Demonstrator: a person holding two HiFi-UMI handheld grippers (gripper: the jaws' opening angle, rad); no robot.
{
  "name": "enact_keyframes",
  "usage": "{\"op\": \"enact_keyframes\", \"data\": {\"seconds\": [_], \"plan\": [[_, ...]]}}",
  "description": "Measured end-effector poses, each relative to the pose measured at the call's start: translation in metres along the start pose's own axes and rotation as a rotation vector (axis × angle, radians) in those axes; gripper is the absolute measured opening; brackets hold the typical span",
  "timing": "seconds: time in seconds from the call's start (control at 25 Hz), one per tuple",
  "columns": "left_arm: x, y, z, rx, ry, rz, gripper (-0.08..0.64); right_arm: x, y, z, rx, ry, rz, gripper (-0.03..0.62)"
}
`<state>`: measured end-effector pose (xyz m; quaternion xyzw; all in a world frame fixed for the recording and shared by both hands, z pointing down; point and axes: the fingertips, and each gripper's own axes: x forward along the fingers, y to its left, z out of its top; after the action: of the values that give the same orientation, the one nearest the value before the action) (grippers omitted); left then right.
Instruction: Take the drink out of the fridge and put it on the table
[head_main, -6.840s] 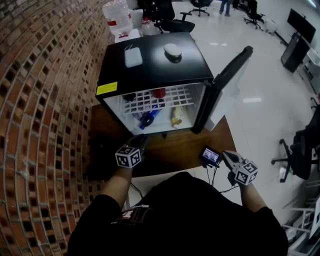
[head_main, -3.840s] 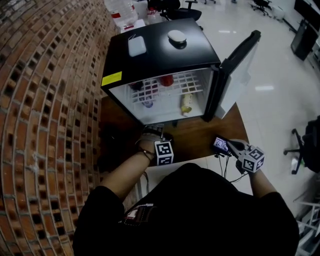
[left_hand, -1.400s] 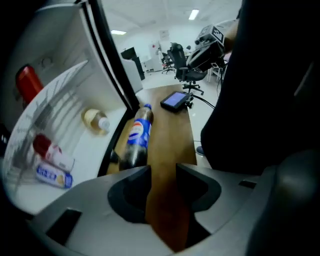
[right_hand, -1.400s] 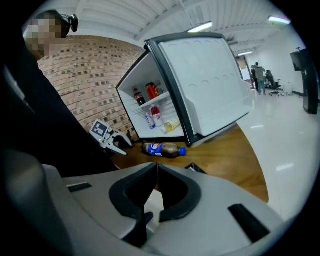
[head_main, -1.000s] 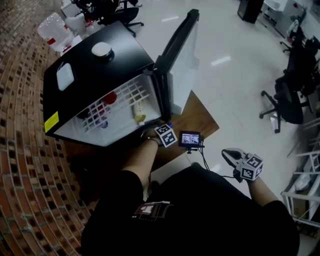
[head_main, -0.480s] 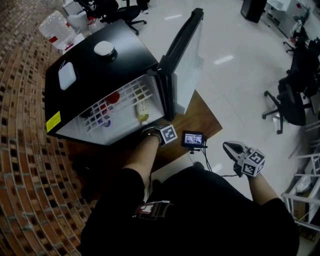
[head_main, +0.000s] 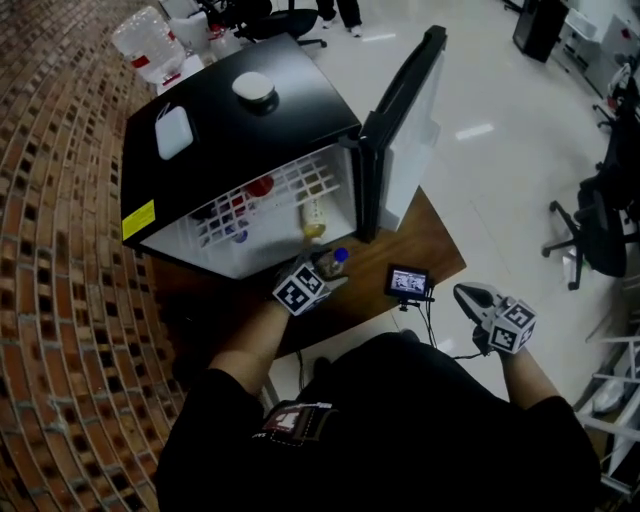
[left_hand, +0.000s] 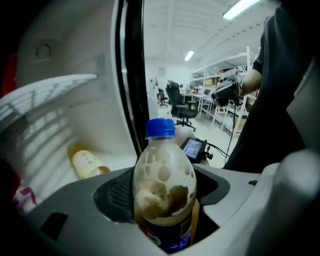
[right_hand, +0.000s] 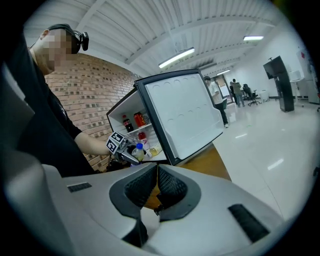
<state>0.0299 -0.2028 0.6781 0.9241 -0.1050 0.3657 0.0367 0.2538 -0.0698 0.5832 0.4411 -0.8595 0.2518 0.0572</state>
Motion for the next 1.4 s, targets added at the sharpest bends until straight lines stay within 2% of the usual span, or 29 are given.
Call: {"op": "enact_keyframes", "data": {"seconds": [0.04, 0.12, 0.16, 0.24, 0.36, 0.6, 0.72, 0.8, 0.88, 1.0, 1.04, 1.08, 1.16, 1.28, 1.4], "plan": [[-0.022, 0.007, -0.001, -0.026, -0.113, 0.065, 0.323, 0.008, 0.004, 0.002, -0.009, 0.005, 0.018, 0.02], [-0.061, 0.017, -0.012, -0.099, -0.288, 0.181, 0.324, 0.024, 0.013, 0.005, -0.027, 0.019, 0.052, 0.02], [-0.077, 0.019, -0.02, -0.139, -0.349, 0.23, 0.324, 0.03, 0.017, 0.006, -0.036, 0.024, 0.065, 0.02], [-0.102, 0.02, -0.038, -0.205, -0.418, 0.31, 0.324, 0.039, 0.026, 0.008, -0.048, 0.028, 0.087, 0.02], [-0.124, 0.012, -0.058, -0.243, -0.431, 0.362, 0.324, 0.047, 0.035, 0.01, -0.063, 0.036, 0.11, 0.02], [-0.122, 0.002, -0.067, -0.203, -0.342, 0.357, 0.341, 0.061, 0.048, 0.007, -0.086, 0.059, 0.15, 0.02], [-0.133, 0.001, -0.065, -0.221, -0.343, 0.365, 0.356, 0.066, 0.052, 0.008, -0.095, 0.062, 0.167, 0.02], [-0.157, -0.002, -0.066, -0.276, -0.396, 0.392, 0.356, 0.069, 0.054, 0.008, -0.096, 0.061, 0.175, 0.02], [-0.195, -0.009, -0.086, -0.409, -0.498, 0.435, 0.355, 0.073, 0.054, 0.01, -0.088, 0.049, 0.184, 0.021], [-0.249, -0.034, -0.133, -0.67, -0.64, 0.502, 0.266, 0.078, 0.056, 0.022, -0.064, 0.006, 0.212, 0.008], [-0.263, -0.046, -0.142, -0.737, -0.672, 0.521, 0.075, 0.08, 0.058, 0.027, -0.057, -0.011, 0.226, 0.006], [-0.274, -0.057, -0.15, -0.783, -0.69, 0.532, 0.014, 0.081, 0.061, 0.031, -0.055, -0.028, 0.239, 0.006], [-0.283, -0.069, -0.161, -0.812, -0.687, 0.542, 0.014, 0.085, 0.065, 0.039, -0.059, -0.056, 0.255, 0.006], [-0.289, -0.068, -0.163, -0.776, -0.672, 0.555, 0.014, 0.09, 0.072, 0.047, -0.079, -0.077, 0.261, 0.006], [-0.299, -0.061, -0.151, -0.76, -0.721, 0.566, 0.014, 0.091, 0.077, 0.047, -0.104, -0.07, 0.264, 0.005]]}}
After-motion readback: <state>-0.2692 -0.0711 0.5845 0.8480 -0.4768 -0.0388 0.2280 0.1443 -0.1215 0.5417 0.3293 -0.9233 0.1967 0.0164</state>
